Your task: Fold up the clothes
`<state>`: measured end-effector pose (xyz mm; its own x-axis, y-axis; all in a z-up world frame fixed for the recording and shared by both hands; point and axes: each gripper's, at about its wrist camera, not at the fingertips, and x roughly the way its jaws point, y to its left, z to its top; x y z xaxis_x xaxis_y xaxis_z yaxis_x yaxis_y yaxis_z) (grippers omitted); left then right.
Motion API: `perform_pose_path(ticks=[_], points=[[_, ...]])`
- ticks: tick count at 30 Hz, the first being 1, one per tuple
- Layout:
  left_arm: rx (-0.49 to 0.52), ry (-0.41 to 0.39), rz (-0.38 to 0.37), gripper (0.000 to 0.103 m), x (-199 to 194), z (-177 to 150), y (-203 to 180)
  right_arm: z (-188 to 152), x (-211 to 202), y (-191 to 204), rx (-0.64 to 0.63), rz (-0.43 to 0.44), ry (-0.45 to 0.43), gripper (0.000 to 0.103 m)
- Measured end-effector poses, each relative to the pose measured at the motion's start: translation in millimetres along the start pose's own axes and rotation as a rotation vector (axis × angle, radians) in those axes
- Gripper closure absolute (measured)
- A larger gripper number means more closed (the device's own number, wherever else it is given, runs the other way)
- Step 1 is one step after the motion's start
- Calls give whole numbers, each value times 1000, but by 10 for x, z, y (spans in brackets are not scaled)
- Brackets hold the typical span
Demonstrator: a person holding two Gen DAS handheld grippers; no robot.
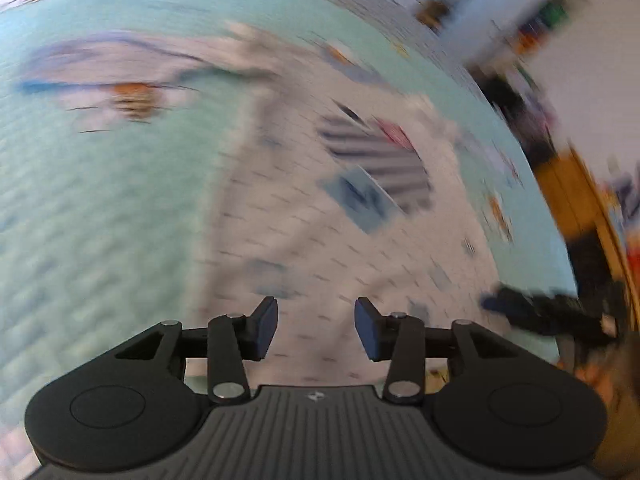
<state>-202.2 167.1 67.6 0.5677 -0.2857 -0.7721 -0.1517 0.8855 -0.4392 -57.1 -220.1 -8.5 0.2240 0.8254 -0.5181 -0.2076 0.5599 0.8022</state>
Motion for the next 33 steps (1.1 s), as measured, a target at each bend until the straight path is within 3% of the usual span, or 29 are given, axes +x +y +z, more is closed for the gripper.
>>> perform_pose_path(ticks=[1, 2, 4, 6, 9, 11, 18, 21, 23, 27, 30, 33], points=[[24, 27, 52, 58, 113, -6, -34, 9, 1, -147, 22, -45, 14, 84], [34, 59, 112, 69, 213, -12, -10, 16, -10, -284, 44, -84, 24, 103], [-4, 56, 128, 82, 180, -10, 128, -6, -180, -440, 100, -74, -9, 103], [-62, 52, 115, 82, 72, 11, 275, -28, -348, -497, 120, -82, -37, 103], [-65, 29, 132, 75, -8, 85, 251, -15, -484, -383, 93, -66, -77, 87], [-36, 7, 139, 65, -29, 156, 136, 30, -439, -213, 42, -43, -83, 76], [50, 30, 131, 60, 372, 403, -81, 296, 257, 139, -78, 20, 81, 74], [60, 55, 126, 56, 581, 493, -22, 412, 526, 174, -105, 39, 166, 68], [68, 50, 112, 55, 604, 603, 19, 508, 650, 118, -106, 60, 218, 70], [55, 45, 97, 55, 716, 872, 158, 931, 812, 40, -102, 78, 219, 77], [55, 37, 89, 55, 835, 1129, 226, 1366, 1037, -17, -100, 77, 213, 102], [60, 36, 84, 55, 985, 1434, 277, 1826, 1300, -69, -99, 74, 207, 103]])
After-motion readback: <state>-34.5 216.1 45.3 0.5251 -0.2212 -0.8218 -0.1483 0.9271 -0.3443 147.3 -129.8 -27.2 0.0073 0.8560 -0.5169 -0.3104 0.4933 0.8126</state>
